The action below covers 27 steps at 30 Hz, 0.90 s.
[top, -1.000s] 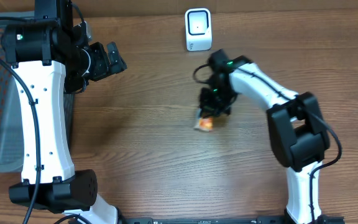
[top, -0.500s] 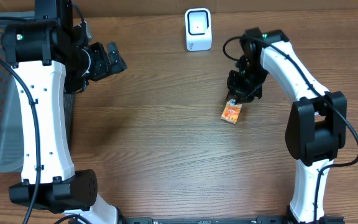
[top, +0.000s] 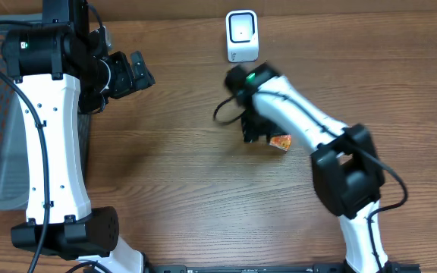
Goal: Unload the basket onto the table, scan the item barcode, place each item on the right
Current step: 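Grasp the Kleenex pack and lift it toward the scanner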
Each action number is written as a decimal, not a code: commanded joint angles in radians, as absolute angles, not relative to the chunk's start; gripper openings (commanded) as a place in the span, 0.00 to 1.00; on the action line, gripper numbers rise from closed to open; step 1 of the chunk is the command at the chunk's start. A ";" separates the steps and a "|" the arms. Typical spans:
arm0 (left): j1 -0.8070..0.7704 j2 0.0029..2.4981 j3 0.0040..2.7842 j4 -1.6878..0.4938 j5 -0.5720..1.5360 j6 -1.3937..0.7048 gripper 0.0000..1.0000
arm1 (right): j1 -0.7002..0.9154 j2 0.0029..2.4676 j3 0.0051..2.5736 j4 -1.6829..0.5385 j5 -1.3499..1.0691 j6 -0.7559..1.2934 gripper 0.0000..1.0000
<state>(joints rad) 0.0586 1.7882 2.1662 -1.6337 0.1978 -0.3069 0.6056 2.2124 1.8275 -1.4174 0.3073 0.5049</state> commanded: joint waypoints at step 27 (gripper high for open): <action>0.052 1.799 2.166 -1.633 0.200 -0.292 1.00 | 0.564 2.332 1.851 -1.366 0.446 0.664 0.04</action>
